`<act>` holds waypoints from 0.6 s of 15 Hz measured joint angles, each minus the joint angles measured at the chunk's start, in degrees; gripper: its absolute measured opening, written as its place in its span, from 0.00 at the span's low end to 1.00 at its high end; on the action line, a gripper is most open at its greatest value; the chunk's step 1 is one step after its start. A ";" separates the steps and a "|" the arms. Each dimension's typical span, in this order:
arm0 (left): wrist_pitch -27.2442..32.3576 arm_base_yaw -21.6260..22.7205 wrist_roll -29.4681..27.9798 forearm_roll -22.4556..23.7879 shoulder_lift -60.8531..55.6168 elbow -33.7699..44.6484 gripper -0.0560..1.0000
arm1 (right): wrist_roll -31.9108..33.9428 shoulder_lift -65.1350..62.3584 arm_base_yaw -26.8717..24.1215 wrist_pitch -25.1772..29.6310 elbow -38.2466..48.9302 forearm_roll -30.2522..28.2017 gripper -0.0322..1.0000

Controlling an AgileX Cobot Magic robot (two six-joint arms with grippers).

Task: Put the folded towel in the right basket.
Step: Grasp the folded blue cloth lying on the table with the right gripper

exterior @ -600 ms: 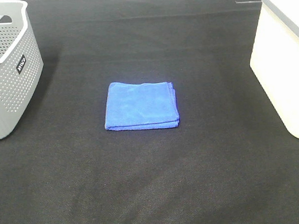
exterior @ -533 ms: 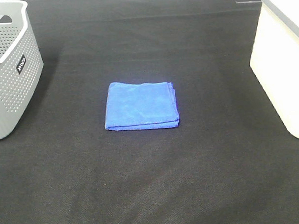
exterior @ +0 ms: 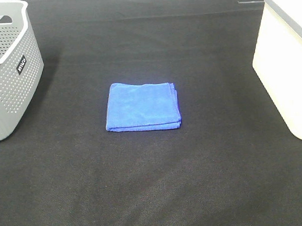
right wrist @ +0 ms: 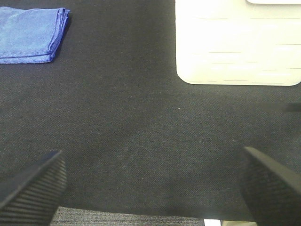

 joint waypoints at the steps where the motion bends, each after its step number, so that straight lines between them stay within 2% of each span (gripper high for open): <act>1: 0.00 0.00 0.00 0.00 0.00 0.00 0.99 | 0.00 0.00 0.00 0.00 0.00 0.00 0.95; 9: 0.00 0.00 0.00 0.00 0.00 0.00 0.99 | 0.00 0.00 0.00 0.00 0.00 0.00 0.95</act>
